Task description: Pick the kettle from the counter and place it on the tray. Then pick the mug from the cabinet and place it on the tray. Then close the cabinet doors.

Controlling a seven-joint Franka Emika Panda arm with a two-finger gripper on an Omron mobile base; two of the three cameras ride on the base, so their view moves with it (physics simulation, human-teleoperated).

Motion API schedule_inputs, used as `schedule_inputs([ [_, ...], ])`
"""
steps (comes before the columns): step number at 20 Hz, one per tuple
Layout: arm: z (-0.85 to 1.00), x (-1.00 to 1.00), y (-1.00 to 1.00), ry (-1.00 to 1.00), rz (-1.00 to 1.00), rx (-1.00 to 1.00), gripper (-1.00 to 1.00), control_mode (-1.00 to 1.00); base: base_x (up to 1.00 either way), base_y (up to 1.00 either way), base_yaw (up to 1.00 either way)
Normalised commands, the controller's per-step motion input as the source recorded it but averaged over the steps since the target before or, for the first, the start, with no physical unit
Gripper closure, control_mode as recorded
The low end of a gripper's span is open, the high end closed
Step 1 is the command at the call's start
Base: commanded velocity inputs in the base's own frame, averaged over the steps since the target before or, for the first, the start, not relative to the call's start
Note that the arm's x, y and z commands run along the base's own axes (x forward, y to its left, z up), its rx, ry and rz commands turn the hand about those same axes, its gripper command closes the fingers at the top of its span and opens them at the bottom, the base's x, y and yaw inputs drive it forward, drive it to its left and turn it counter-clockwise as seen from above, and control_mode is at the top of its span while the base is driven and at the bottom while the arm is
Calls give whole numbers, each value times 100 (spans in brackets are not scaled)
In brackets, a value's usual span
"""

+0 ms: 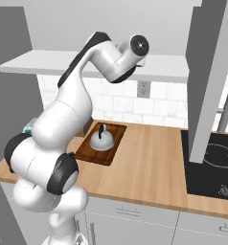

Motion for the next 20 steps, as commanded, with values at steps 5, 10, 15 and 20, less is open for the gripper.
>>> schedule_inputs([
  [5, 0, 41, 0, 0, 4, 0, -100, -100, 0, 0, 0],
  [10, 0, 25, -15, 0, 7, 0, -100, -100, 0, 0, 0],
  [15, -2, 22, 0, 0, 8, 0, -100, -100, 0, 0, 0],
  [20, -4, 18, 0, 0, 8, 0, -100, -100, 0, 0, 0],
])
